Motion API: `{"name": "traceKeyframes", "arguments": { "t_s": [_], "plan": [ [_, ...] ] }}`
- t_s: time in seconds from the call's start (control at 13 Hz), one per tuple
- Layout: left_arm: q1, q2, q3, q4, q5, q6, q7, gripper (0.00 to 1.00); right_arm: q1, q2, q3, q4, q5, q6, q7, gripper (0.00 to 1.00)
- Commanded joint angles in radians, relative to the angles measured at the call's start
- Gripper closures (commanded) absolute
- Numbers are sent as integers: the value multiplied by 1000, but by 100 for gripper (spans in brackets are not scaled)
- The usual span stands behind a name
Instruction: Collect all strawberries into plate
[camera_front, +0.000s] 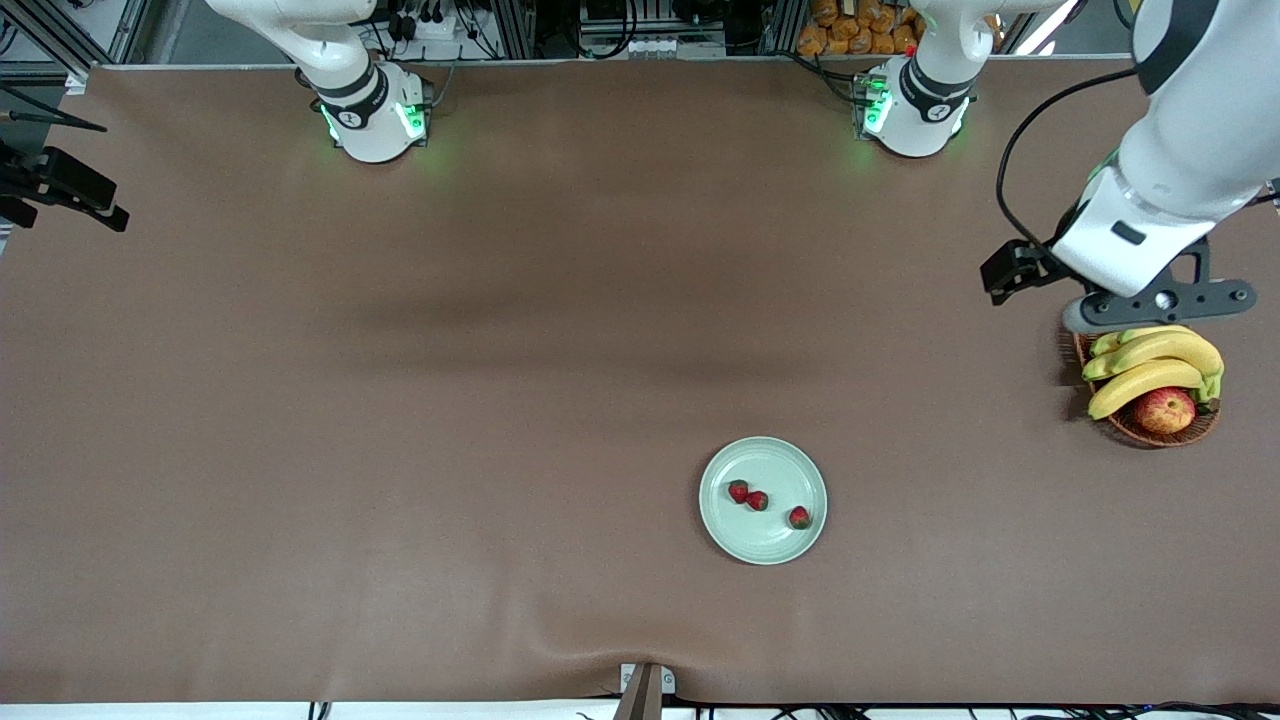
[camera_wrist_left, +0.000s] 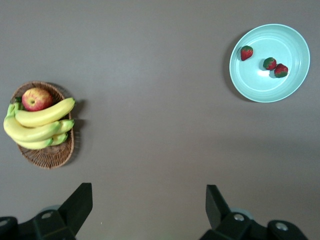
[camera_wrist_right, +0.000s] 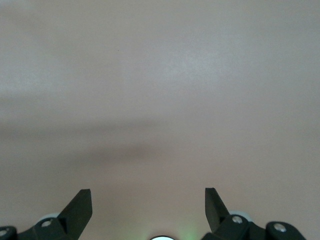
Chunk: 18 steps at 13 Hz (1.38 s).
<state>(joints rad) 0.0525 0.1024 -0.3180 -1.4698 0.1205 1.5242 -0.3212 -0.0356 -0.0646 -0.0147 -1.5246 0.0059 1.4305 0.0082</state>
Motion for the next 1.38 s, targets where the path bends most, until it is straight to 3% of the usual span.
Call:
{"name": "traceKeyframes", "arguments": {
  "t_s": [0.0,0.15,0.31,0.61,0.84,1.31],
  "plan": [
    [1,-131,31,-124,-45,1,4,0,11,6,-2,18,-20,-12,15,0],
    [-13,-174,69,-174,-51,28,4,0,11,6,-2,18,-20,-12,15,0],
    [-78,-167,169,-173,-54,69,17,0,11,6,-2,18,-20,-12,15,0],
    [-82,-144,249,-162,-59,140,86,0,11,6,-2,18,-20,-12,15,0],
    [-83,-115,258,-104,-59,157,157,0,10,6,-2,18,-20,-12,15,0],
    [-80,-116,260,-86,-91,117,172,0,11,6,-2,18,-20,-13,15,0]
  ]
}}
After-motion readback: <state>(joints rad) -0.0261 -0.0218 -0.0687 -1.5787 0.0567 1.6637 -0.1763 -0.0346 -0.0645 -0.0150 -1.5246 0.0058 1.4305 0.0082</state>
